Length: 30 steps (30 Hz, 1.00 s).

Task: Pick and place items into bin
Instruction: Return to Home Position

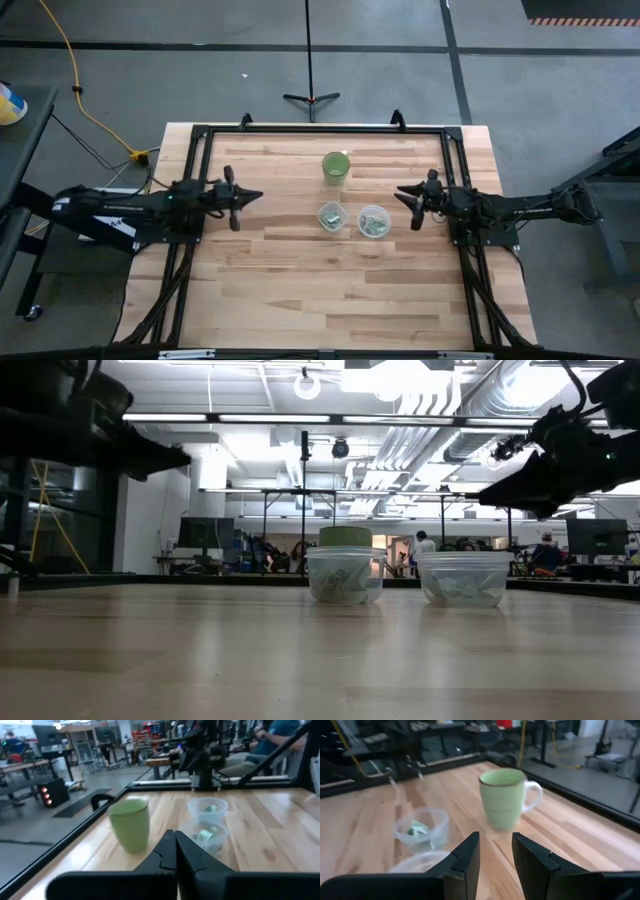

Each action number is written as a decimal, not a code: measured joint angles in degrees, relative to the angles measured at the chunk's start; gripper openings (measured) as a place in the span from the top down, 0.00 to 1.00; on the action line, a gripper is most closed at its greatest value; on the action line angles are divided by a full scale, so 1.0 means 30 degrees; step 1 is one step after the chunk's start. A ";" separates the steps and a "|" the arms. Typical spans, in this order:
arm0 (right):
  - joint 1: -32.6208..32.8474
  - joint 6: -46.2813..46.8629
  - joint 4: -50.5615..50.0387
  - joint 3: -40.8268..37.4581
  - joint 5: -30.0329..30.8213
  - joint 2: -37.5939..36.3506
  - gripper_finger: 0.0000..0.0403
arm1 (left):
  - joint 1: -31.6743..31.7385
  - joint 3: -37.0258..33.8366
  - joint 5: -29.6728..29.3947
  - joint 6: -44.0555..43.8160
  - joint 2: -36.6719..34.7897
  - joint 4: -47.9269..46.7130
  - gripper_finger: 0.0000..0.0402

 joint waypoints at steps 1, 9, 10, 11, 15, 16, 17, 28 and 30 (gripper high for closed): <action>0.0000 -0.0210 0.0204 0.0000 -0.0278 -0.0026 0.74 | 0.0000 -0.0007 -0.0168 -0.0046 -0.1043 -0.1178 0.95; 0.0007 -0.2751 0.2374 0.0000 -0.2450 -0.0474 0.74 | 0.0007 -0.0238 -0.0047 -0.0589 -0.7457 -0.5840 0.88; 0.0007 -0.3126 0.2778 0.0000 -0.3335 -0.0549 0.74 | 0.0007 -0.0416 -0.0059 -0.0729 -0.7966 -0.6221 0.86; 0.0015 -0.3410 0.3041 0.0000 -0.4112 -0.0675 0.74 | 0.0006 -0.0427 0.0120 -0.0884 -0.7846 -0.5936 0.85; 0.0015 -0.3590 0.2498 0.0000 -0.4990 -0.1535 0.74 | 0.0000 -0.0444 0.0546 -0.0874 -0.7564 -0.6244 0.91; 0.0015 -0.3582 0.2111 0.0000 -0.4909 -0.1790 0.74 | 0.0000 -0.0448 0.0671 -0.0874 -0.7561 -0.6259 0.93; 0.0015 -0.3538 0.1856 0.0000 -0.4879 -0.2053 0.74 | 0.0000 -0.0444 0.0870 -0.0882 -0.7561 -0.6283 0.95; 0.0015 -0.2560 -0.1941 -0.0007 -0.5747 -0.6060 0.74 | 0.0000 -0.0444 0.1117 -0.2018 -0.7634 -0.6299 0.92; 0.0015 -0.2994 -0.1910 -0.0007 -0.5730 -0.6647 0.74 | -0.0007 -0.0444 0.1710 -0.2024 -0.7634 -0.6397 0.95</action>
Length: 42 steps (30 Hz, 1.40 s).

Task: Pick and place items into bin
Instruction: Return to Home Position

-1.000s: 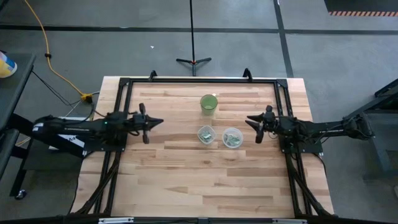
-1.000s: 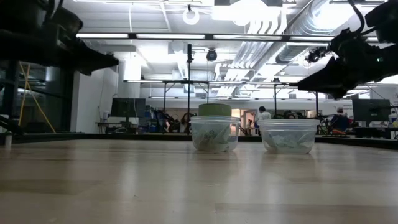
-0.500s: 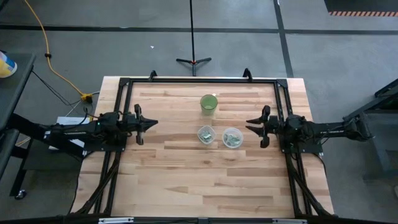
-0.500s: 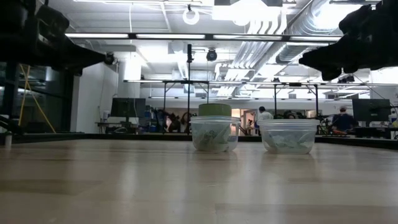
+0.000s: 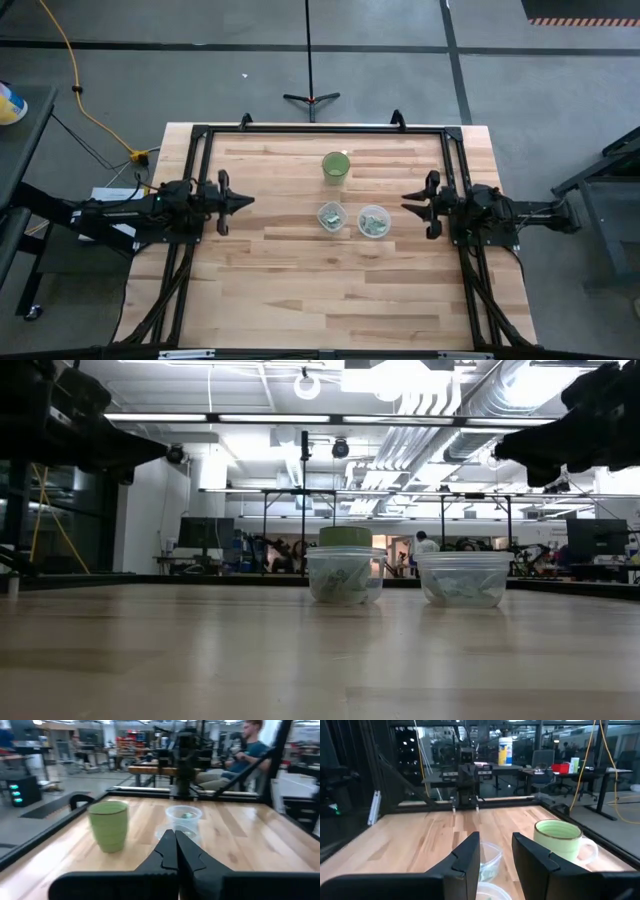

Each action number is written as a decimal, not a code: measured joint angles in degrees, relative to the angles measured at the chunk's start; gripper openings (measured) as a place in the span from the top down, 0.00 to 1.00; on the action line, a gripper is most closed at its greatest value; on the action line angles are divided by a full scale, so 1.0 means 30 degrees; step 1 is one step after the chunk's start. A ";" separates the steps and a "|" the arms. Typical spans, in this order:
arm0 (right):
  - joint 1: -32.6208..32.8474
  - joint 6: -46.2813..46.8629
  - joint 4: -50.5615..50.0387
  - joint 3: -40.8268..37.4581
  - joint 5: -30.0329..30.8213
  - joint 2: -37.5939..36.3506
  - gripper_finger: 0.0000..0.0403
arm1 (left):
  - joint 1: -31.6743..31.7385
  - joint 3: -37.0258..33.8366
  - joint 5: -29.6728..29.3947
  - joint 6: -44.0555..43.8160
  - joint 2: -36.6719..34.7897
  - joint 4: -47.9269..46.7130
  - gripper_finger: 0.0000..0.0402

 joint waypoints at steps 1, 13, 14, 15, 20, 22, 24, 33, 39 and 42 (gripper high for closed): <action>-0.0007 -0.0211 0.0027 0.0000 0.0012 -0.0041 0.74 | 0.0007 0.0000 0.0343 -0.0029 0.0000 -0.0046 0.95; -0.0015 -0.0484 0.0239 -0.0007 0.1028 0.0039 0.74 | 0.0007 0.0000 0.1196 -0.0337 0.0007 -0.0148 0.95; -0.0015 -0.0484 0.0236 -0.0007 0.1040 0.0039 0.74 | 0.0007 0.0000 0.1154 -0.0256 0.0007 -0.0137 0.95; -0.0015 -0.0486 0.0232 -0.0007 0.1040 0.0039 0.74 | 0.0007 0.0000 0.1113 -0.0060 0.0007 -0.0134 0.95; -0.0015 -0.0498 0.0268 -0.0007 0.1574 0.0039 0.74 | 0.0015 0.0000 0.1081 0.0514 0.0007 -0.0141 0.84; -0.0015 -0.0465 0.0250 -0.0007 0.1568 0.0064 0.74 | 0.0015 0.0000 0.1047 0.0777 0.0007 -0.0134 0.79; -0.0015 -0.0433 0.0242 -0.0007 0.1476 0.0068 0.74 | 0.0015 0.0000 0.1048 0.0988 0.0007 -0.0140 0.77; -0.0015 -0.0420 0.0209 -0.0007 0.1404 0.0068 0.74 | 0.0015 0.0007 0.1055 0.2121 0.0007 -0.0134 0.84; -0.0015 -0.0418 0.0195 -0.0007 0.1397 0.0068 0.74 | 0.0015 0.0015 0.1055 0.2038 0.0007 -0.0141 0.89; -0.0015 -0.0418 0.0188 -0.0007 0.1397 0.0068 0.74 | 0.0011 0.0022 0.1055 0.2032 0.0007 -0.0141 0.91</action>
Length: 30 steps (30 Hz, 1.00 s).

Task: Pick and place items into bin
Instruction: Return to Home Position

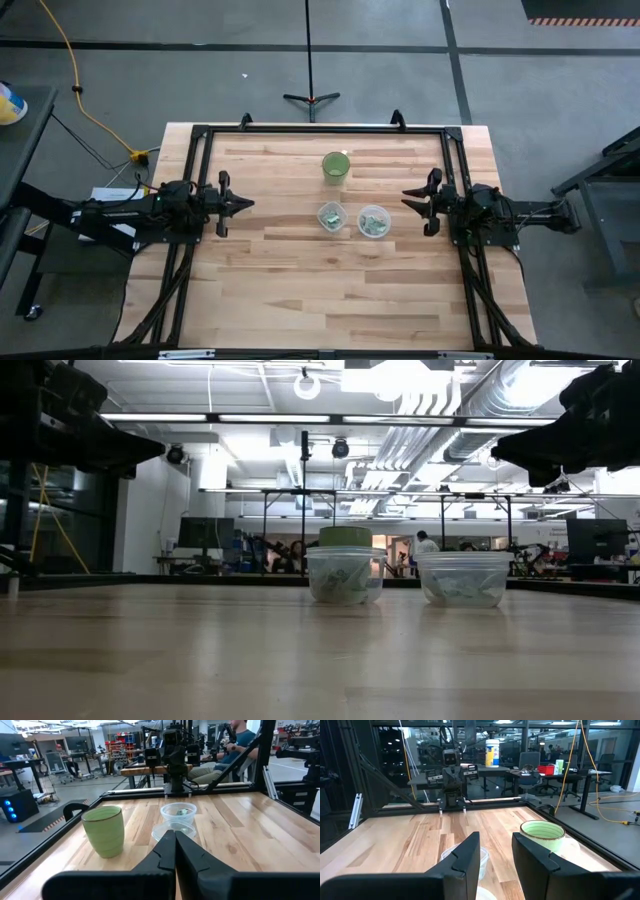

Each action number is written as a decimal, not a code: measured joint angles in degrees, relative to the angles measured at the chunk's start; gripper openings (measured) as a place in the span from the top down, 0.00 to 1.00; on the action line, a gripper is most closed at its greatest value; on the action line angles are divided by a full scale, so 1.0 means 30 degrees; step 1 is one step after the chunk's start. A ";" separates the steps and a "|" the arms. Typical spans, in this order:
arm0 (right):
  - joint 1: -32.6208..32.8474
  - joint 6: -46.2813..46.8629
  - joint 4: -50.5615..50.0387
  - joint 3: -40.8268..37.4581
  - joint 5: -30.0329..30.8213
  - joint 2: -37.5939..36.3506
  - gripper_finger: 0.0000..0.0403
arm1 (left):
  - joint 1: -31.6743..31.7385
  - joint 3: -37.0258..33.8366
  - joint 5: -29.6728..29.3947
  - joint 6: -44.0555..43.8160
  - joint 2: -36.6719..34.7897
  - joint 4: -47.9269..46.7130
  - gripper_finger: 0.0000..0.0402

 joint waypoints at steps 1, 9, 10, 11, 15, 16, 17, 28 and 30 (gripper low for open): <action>0.0000 0.0000 0.0000 0.0000 0.0000 0.0000 0.74 | -0.0001 0.0000 0.0000 0.0000 0.0004 0.0000 0.91; 0.0000 0.0007 -0.0007 0.0000 -0.0007 0.0000 0.74 | 0.0003 0.0000 0.0000 -0.0015 0.0007 0.0000 0.86; 0.0000 0.0007 -0.0007 0.0000 -0.0007 0.0000 0.74 | 0.0003 0.0000 0.0000 -0.0015 0.0007 0.0000 0.86; 0.0000 0.0007 -0.0007 0.0000 -0.0007 0.0000 0.74 | 0.0003 0.0000 0.0000 -0.0015 0.0007 0.0000 0.85; 0.0005 0.0007 -0.0007 0.0000 -0.0007 0.0000 0.74 | 0.0003 0.0000 0.0000 -0.0022 0.0007 0.0000 0.83; 0.0005 0.0007 -0.0007 0.0000 -0.0007 0.0000 0.74 | 0.0003 0.0000 0.0000 -0.0022 0.0007 0.0000 0.83; 0.0003 0.0007 -0.0007 0.0000 -0.0007 0.0000 0.74 | 0.0003 0.0000 -0.0006 -0.0022 0.0007 0.0000 0.83; 0.0004 0.0007 -0.0015 0.0000 -0.0007 0.0000 0.74 | 0.0003 0.0000 -0.0007 -0.0066 0.0007 0.0000 0.85; 0.0007 0.0007 -0.0015 0.0000 -0.0007 0.0000 0.74 | 0.0003 0.0000 -0.0007 -0.0062 0.0007 0.0000 0.84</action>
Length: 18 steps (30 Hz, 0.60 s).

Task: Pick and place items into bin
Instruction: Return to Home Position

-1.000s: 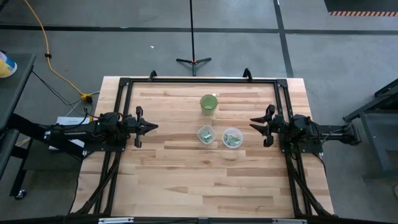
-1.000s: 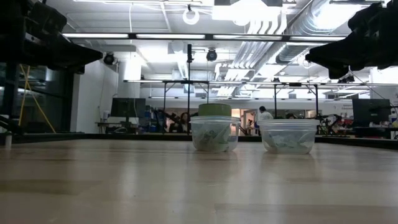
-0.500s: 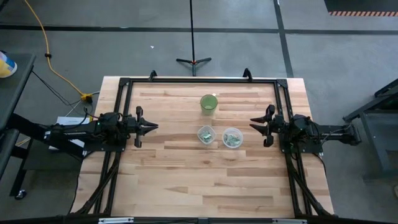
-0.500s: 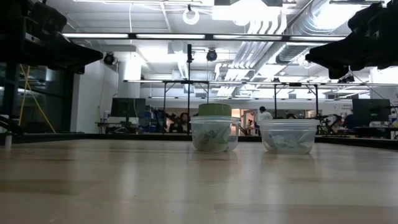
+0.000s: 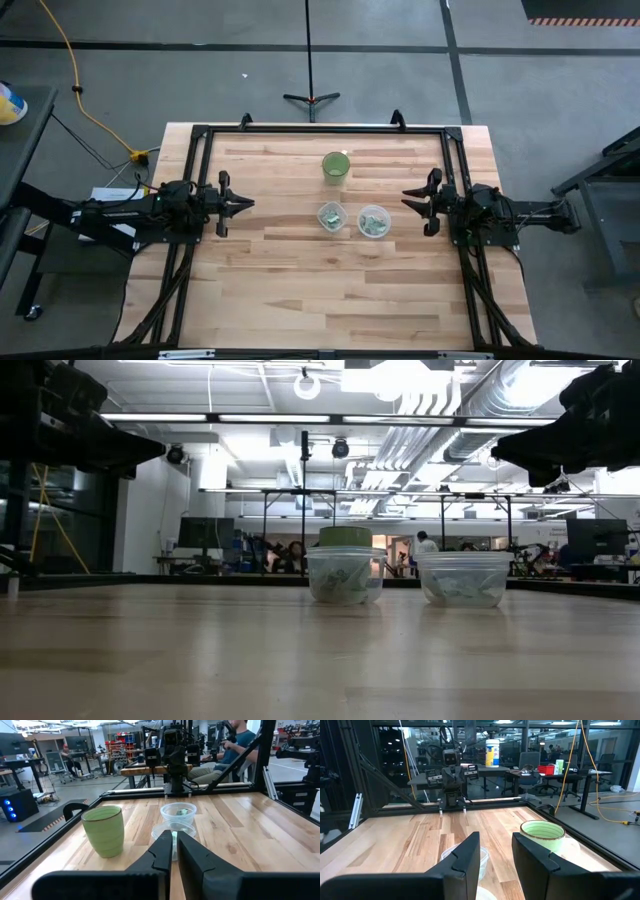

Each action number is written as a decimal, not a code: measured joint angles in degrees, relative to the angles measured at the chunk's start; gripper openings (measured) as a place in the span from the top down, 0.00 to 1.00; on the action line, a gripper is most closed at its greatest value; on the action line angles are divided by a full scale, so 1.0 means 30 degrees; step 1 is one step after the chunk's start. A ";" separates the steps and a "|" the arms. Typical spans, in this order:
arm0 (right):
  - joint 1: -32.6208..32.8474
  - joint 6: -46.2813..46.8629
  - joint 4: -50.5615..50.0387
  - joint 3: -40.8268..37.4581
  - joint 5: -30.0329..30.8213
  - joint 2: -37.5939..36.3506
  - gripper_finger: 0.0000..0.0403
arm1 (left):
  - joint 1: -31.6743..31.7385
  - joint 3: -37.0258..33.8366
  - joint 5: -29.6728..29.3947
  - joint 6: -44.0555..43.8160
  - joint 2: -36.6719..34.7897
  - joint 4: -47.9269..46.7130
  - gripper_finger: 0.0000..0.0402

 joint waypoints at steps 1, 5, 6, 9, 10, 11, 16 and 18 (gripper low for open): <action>-0.0007 0.0000 0.0000 0.0000 0.0000 0.0000 0.74 | 0.0000 0.0000 0.0000 0.0004 0.0000 0.0000 0.84; -0.0004 0.0000 0.0000 0.0000 0.0000 0.0000 0.74 | 0.0000 0.0000 0.0000 0.0004 0.0000 0.0000 0.84; -0.0002 0.0000 0.0000 0.0000 0.0000 0.0000 0.74 | 0.0000 0.0000 0.0000 0.0004 0.0000 0.0000 0.85; -0.0001 0.0000 0.0000 0.0000 0.0000 0.0000 0.74 | 0.0000 0.0000 0.0000 0.0009 0.0000 0.0000 0.86; 0.0000 0.0000 0.0000 0.0000 0.0000 0.0000 0.74 | -0.0001 0.0000 0.0000 0.0011 0.0000 0.0000 0.86; -0.0002 0.0000 0.0000 0.0000 0.0000 0.0000 0.74 | 0.0000 0.0000 0.0000 0.0011 0.0000 -0.0004 0.86; -0.0007 0.0000 0.0000 0.0000 0.0000 0.0000 0.74 | -0.0001 0.0000 0.0000 0.0018 0.0000 0.0000 0.86; 0.0000 0.0000 0.0000 0.0000 0.0000 0.0000 0.74 | 0.0000 0.0000 0.0000 0.0018 0.0000 0.0000 0.86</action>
